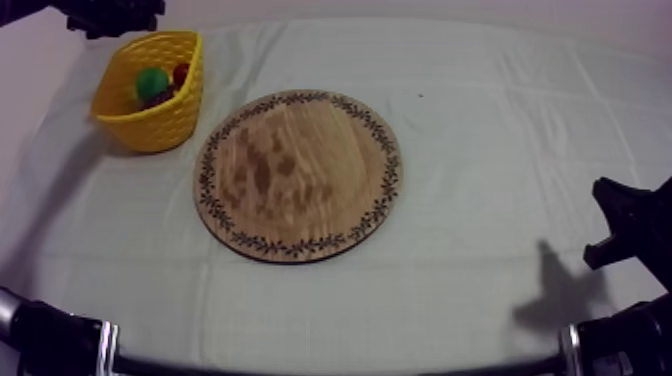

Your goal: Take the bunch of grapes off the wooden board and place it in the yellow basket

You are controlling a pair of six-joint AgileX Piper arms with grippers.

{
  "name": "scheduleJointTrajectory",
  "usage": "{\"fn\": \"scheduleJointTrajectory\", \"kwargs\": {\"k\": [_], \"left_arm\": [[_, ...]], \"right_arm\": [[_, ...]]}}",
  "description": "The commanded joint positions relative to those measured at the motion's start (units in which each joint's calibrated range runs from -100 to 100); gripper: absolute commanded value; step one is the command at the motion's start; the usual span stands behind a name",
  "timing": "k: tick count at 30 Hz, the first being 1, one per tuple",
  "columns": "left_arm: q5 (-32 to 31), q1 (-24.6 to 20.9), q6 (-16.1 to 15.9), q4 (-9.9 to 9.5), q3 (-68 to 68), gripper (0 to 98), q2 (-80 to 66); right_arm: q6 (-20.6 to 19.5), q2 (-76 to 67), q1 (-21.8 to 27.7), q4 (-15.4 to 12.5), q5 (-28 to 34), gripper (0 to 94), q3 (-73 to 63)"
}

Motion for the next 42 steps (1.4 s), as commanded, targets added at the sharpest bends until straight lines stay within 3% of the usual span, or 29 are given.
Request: {"fn": "scheduleJointTrajectory", "kwargs": {"k": [1, 6, 11, 16, 18, 22, 28, 33, 36, 42], "left_arm": [[0.5, 0.2, -0.8, -0.07, 2.4, 41.0, -3.6], [1.9, 0.8, -3.9, -0.05, 6.6, 20.9, -10.4], [6.0, 1.1, -6.5, 1.45, 9.9, 15.3, -17.7], [14.3, 0.2, -8.3, 5.18, 12.0, 24.3, -25.1], [16.5, -0.9, -8.4, 7.5, 13.0, 27.1, -28.2], [17.7, -2.9, -8.5, 10.67, 16.7, 22.3, -34.9], [10.7, -4.4, -6.5, 11.2, 27.3, 8.4, -47.4], [-0.7, -5.8, -5.8, 11.07, 42.1, 4.5, -59.8], [-8.0, -6.2, -4.5, 10.04, 52.2, 1.6, -68.0], [-14.0, -6.7, -3.7, 9.29, 66.9, 0.2, -83.3]], "right_arm": [[0.0, 0.0, 0.0, 0.0, 0.0, 0.4, 0.0], [0.0, 0.0, 0.0, 0.0, 0.0, 0.4, 0.0], [0.0, 0.0, 0.0, 0.0, 0.0, 0.4, 0.0], [0.0, 0.0, 0.0, 0.0, 0.0, 0.4, 0.0], [0.0, 0.0, 0.0, 0.0, 0.0, 0.4, 0.0], [0.0, 0.0, 0.0, 0.0, 0.0, 0.4, 0.0], [0.0, 0.0, 0.0, 0.0, 0.0, 0.4, 0.0], [0.0, 0.0, 0.0, 0.0, 0.0, 0.4, 0.0], [0.0, 0.0, 0.0, 0.0, 0.0, 0.4, 0.0], [0.0, 0.0, 0.0, 0.0, 0.0, 0.4, 0.0]]}}
